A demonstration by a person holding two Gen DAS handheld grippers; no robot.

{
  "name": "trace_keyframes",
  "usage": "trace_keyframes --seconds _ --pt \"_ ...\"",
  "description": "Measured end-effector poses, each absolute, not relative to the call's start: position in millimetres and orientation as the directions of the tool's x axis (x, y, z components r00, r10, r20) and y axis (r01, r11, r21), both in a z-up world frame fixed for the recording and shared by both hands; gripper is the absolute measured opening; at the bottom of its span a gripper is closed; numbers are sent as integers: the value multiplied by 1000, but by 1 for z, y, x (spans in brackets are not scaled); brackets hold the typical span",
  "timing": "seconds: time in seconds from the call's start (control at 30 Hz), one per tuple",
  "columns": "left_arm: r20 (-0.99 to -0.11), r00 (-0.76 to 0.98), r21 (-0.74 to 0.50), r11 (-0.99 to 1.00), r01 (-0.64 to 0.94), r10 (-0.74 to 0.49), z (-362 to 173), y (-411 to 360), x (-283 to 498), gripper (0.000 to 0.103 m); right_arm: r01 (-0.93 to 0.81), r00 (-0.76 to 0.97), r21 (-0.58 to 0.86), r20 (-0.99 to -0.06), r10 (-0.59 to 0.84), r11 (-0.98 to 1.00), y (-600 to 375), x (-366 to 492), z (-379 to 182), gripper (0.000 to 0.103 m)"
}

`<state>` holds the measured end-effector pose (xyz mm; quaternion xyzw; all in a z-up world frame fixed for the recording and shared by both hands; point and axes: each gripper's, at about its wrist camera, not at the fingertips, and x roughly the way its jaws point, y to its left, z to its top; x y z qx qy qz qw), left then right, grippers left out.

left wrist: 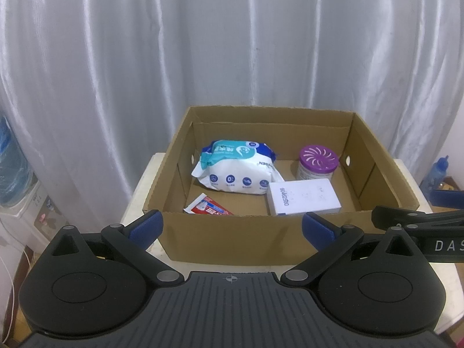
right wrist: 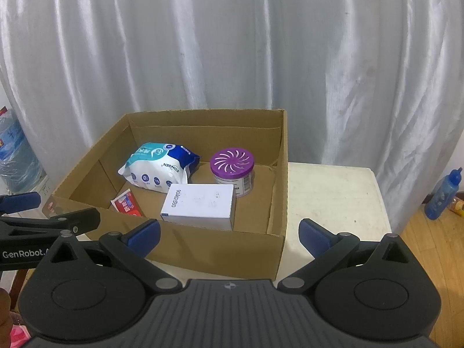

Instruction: Organize objects

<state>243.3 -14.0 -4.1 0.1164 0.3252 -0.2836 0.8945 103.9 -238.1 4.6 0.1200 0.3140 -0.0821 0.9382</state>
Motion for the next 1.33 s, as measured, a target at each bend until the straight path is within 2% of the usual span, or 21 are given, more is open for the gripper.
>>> trace_keyframes --seconds 1.33 --pt "-648 630 31 813 582 -427 -6 -18 241 102 235 784 186 -617 -73 954 -244 106 1 103"
